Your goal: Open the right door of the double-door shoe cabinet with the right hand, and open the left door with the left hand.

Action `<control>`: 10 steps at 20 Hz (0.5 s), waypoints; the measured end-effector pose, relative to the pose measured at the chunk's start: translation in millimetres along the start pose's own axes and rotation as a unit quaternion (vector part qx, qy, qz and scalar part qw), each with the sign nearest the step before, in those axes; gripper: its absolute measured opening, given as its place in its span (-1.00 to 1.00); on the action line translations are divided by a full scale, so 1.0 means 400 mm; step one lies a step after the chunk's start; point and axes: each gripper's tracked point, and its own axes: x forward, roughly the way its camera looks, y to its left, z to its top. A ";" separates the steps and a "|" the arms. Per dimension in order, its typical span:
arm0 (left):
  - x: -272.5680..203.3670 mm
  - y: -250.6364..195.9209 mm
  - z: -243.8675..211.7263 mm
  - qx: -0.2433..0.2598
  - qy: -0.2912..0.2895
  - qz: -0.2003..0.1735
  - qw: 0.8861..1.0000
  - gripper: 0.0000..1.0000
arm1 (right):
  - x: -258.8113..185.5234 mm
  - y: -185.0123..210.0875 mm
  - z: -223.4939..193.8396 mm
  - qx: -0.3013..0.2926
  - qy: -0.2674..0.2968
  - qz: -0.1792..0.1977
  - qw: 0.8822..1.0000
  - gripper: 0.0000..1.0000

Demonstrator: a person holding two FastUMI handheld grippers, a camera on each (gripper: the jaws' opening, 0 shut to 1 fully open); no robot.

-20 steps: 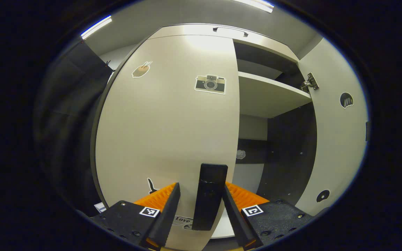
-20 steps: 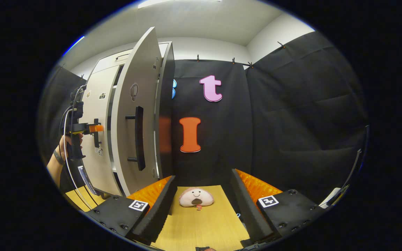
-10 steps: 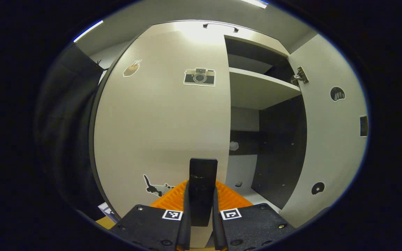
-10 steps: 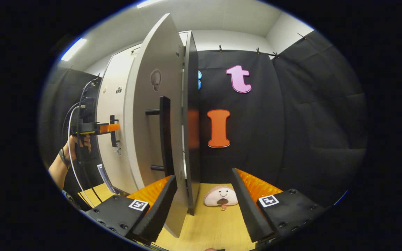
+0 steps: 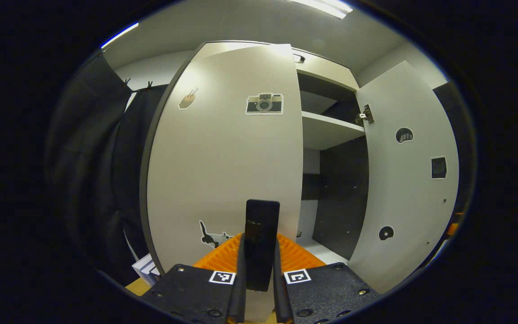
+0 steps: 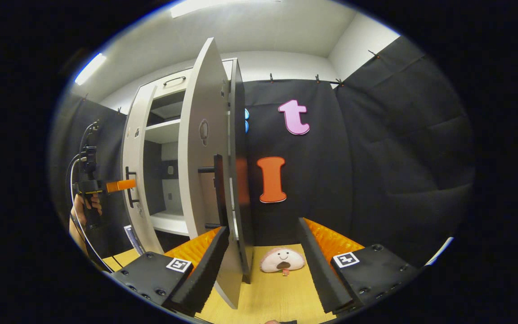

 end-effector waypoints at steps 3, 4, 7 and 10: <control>-0.017 0.002 0.001 0.021 -0.002 -0.018 1.000 -0.48 | -0.027 -0.029 0.002 -0.008 -0.006 -0.032 0.999 0.98; -0.027 0.006 0.002 0.023 -0.003 -0.023 0.999 -0.46 | -0.033 -0.038 0.003 -0.008 -0.009 -0.042 0.999 0.98; -0.066 0.025 0.004 0.014 -0.004 -0.027 1.000 -0.48 | -0.026 -0.031 0.004 0.003 -0.013 -0.050 0.999 1.00; -0.105 0.053 0.015 0.015 -0.015 -0.007 1.000 -0.50 | -0.015 -0.021 -0.001 0.008 -0.017 -0.053 0.998 1.00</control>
